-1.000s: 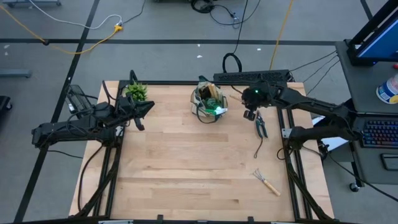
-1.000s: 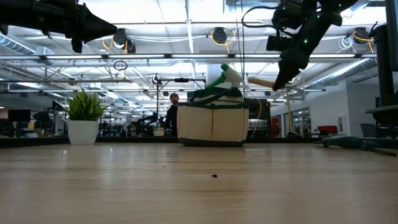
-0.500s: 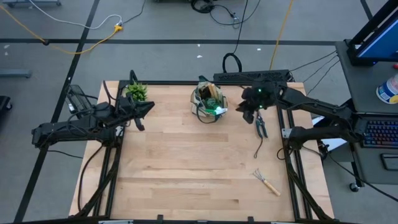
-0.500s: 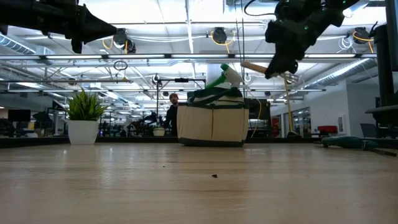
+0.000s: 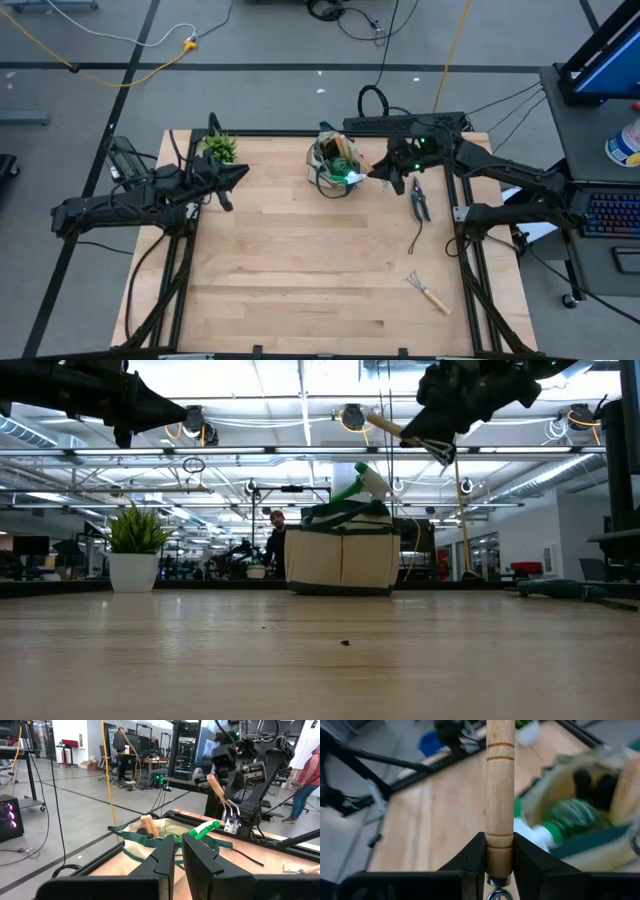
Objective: Pick & Place Garden tools in Gardening bag
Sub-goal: Put the top brown hand rake into the gardening bag
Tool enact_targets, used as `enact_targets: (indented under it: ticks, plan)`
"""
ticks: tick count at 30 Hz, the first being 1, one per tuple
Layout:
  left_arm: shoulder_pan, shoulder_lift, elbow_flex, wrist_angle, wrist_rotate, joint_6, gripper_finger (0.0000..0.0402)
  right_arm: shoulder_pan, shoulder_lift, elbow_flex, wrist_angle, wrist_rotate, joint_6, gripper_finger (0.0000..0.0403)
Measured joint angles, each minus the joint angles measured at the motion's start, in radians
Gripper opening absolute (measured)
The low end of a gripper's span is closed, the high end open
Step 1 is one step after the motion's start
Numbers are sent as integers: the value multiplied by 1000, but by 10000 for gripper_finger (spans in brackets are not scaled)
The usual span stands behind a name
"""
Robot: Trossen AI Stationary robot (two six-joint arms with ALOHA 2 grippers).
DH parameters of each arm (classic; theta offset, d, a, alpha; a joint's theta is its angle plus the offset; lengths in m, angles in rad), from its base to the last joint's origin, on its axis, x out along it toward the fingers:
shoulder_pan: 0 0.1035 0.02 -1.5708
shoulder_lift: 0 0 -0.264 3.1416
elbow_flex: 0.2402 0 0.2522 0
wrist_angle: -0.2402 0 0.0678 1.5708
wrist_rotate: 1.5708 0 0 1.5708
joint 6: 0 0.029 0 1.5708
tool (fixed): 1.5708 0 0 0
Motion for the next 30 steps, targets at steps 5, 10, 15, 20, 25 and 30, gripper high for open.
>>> enact_targets:
  ticks: [5,10,15,20,25,30]
  plan:
    - [0,0,0,0,0,0,42,0,0,0,97,-61,53,62]
    - [0,0,0,-1,0,0,42,0,0,0,201,-104,107,62]
    - [0,0,0,-29,-1,0,42,0,0,0,322,-125,151,62]
    - [0,0,0,-56,-1,-1,42,0,0,0,422,-130,159,62]
    - [0,0,0,-55,-1,-1,42,0,0,0,529,-184,126,62]
    - [0,0,0,-55,-1,-1,42,0,0,0,642,-260,76,62]
